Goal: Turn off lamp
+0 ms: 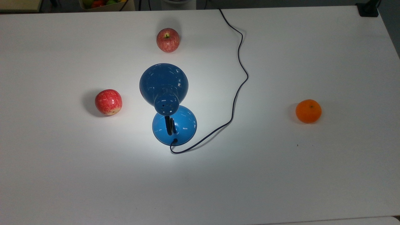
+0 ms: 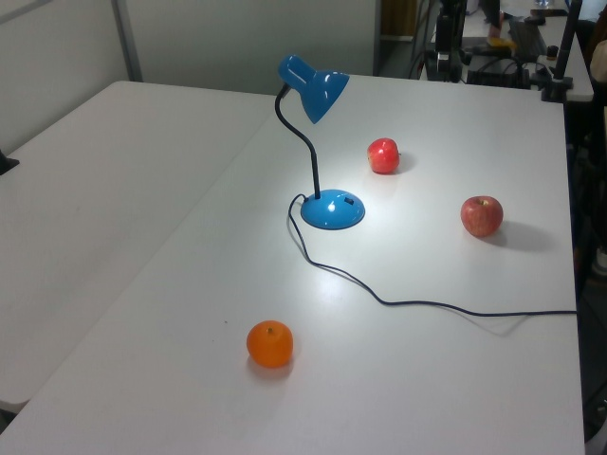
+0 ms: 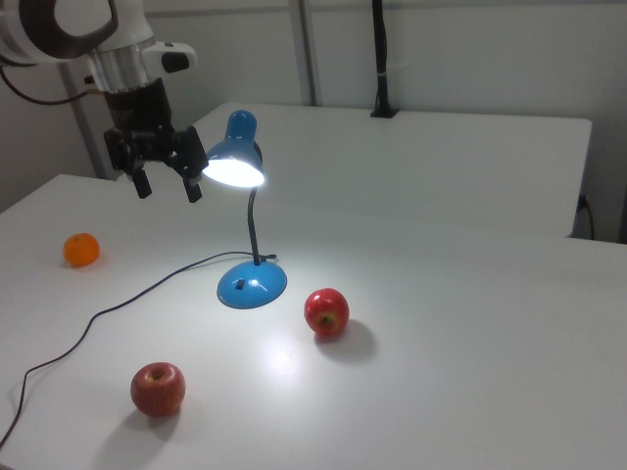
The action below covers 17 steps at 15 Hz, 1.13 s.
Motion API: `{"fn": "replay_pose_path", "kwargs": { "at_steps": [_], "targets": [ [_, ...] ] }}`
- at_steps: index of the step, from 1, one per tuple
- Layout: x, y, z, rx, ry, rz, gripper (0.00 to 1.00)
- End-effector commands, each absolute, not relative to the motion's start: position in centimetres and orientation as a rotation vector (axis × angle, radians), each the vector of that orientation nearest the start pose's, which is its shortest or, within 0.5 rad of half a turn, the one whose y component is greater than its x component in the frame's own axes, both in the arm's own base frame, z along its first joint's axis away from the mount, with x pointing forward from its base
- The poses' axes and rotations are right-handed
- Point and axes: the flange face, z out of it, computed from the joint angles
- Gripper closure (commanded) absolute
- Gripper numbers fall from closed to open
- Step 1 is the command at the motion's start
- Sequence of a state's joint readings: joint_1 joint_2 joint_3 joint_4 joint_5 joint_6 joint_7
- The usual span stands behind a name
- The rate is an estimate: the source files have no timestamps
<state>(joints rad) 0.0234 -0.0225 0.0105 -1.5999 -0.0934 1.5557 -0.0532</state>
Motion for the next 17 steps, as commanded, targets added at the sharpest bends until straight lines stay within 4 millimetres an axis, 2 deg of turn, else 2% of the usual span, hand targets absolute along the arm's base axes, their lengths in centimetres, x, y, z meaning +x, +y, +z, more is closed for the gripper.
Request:
{"fn": "replay_pose_path", "kwargs": {
  "at_steps": [1,10,11,12,13,14,15,17],
  "targets": [
    [54.01,0.54,62.61,-3.221,-0.161,0.077,0.00],
    [54.31,0.57,62.43,-3.213,-0.148,0.067,0.01],
    [54.37,0.65,62.36,-3.213,-0.150,0.067,0.14],
    [54.37,0.69,62.35,-3.210,-0.153,0.067,0.42],
    [54.42,0.69,62.27,-3.210,-0.155,0.069,0.63],
    [54.52,0.78,62.12,-3.209,-0.163,0.072,0.88],
    [54.51,0.78,62.10,-3.209,-0.165,0.074,1.00],
    [54.52,0.69,62.12,-3.209,-0.168,0.072,1.00]
  ]
}}
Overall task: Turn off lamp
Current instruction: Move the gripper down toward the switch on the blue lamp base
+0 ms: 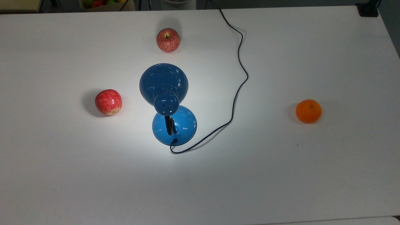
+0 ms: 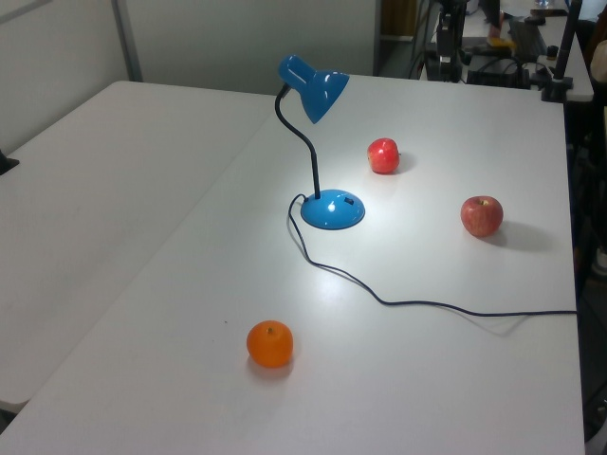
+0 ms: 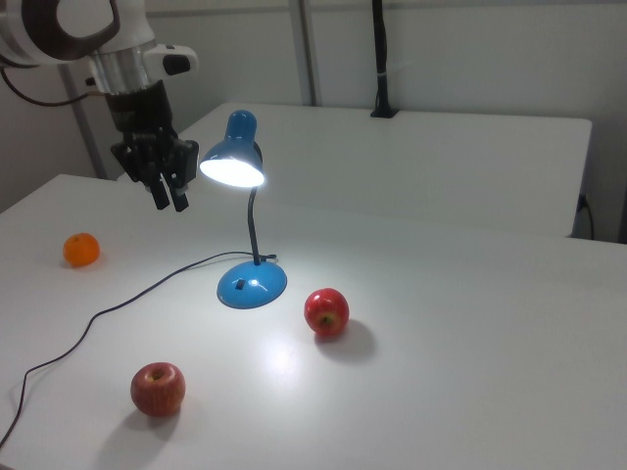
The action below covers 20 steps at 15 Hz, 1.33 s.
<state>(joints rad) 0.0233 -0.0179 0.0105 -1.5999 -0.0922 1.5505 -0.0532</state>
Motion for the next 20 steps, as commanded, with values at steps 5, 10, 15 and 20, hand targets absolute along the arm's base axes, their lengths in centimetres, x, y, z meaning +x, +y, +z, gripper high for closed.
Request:
{"fn": "replay_pose_path", "kwargs": {
  "at_steps": [5,10,15,20],
  "targets": [
    [55.2,0.6,61.5,-3.208,-0.174,0.026,1.00],
    [57.5,0.9,56.0,-3.207,-0.169,-0.054,1.00],
    [59.2,2.1,49.4,-3.187,-0.201,-0.099,1.00],
    [61.3,2.8,42.4,-3.168,-0.098,-0.245,1.00]
  ]
}}
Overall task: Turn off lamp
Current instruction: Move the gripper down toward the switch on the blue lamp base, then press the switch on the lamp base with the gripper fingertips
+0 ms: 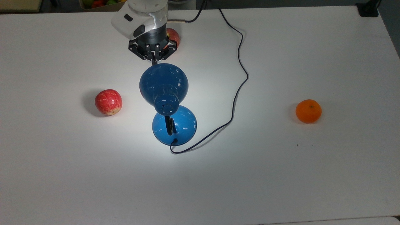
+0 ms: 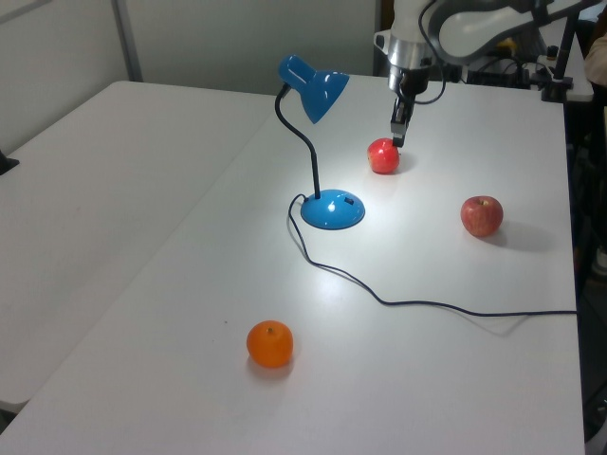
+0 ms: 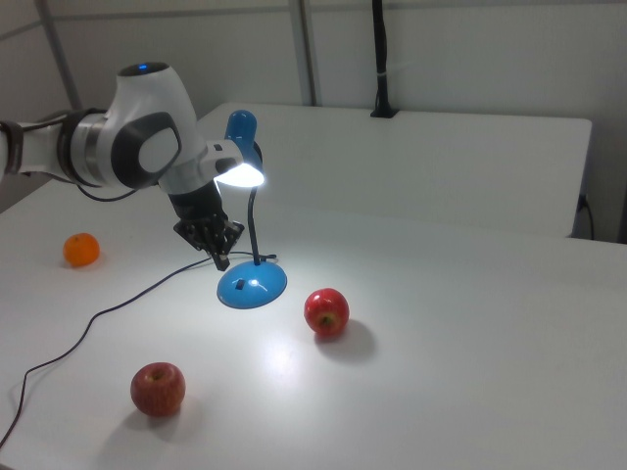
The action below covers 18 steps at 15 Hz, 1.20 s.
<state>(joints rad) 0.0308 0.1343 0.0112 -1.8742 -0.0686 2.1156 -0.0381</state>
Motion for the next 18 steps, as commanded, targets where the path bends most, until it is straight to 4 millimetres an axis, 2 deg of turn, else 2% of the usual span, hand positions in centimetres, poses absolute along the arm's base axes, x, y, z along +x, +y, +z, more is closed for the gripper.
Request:
{"fn": "replay_pose_path", "kwargs": {
  "at_steps": [1,5,11,15,18],
  "targets": [
    [61.5,3.1,40.6,-3.162,-0.072,-0.265,1.00],
    [62.5,5.0,36.3,-3.149,-0.104,-0.369,1.00],
    [63.6,6.6,34.0,-3.131,-0.178,-0.506,1.00],
    [64.2,6.8,33.5,-3.113,-0.196,-0.589,1.00],
    [64.1,6.8,33.3,-3.118,-0.206,-0.584,1.00]
  ]
}}
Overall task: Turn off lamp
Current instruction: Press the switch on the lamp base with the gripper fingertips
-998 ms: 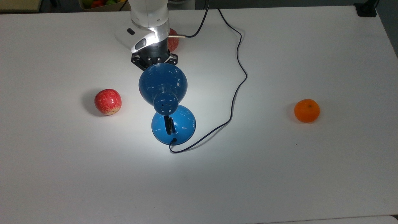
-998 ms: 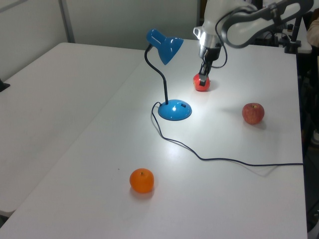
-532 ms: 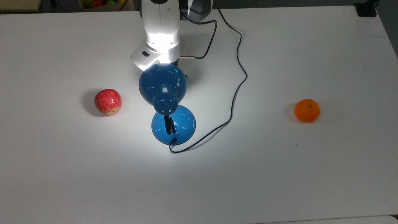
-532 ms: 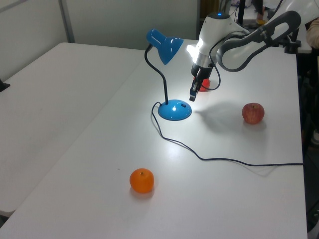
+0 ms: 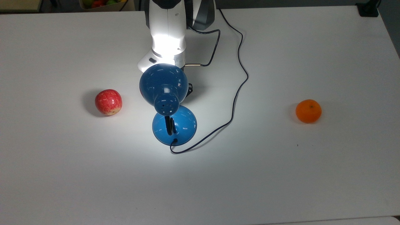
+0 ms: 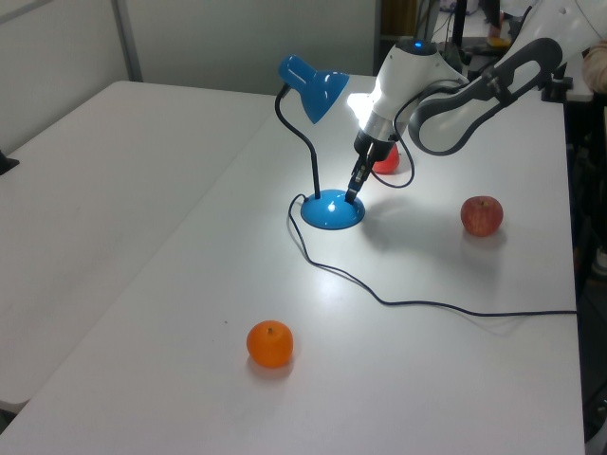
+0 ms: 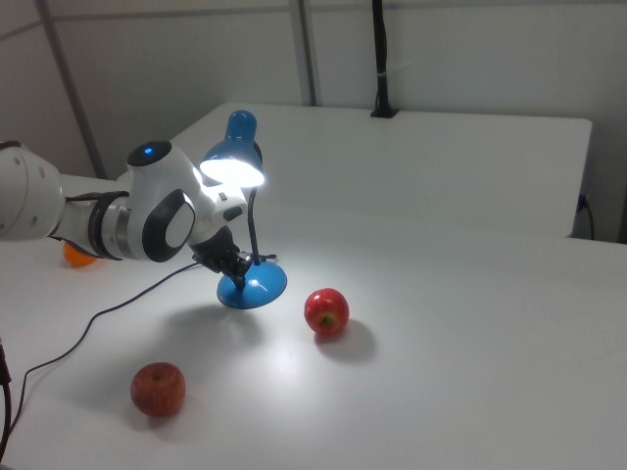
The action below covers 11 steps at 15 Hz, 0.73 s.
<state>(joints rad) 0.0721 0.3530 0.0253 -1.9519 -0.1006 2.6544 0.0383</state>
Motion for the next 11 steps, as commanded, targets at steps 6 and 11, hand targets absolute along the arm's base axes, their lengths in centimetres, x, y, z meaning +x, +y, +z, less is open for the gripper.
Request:
{"fn": "replay_pose_path", "kwargs": {
  "at_steps": [6,11],
  "targets": [
    [62.7,6.9,31.1,-3.152,-0.210,-0.433,1.00],
    [61.4,6.4,32.8,-3.201,-0.196,-0.221,1.00]
  ]
}}
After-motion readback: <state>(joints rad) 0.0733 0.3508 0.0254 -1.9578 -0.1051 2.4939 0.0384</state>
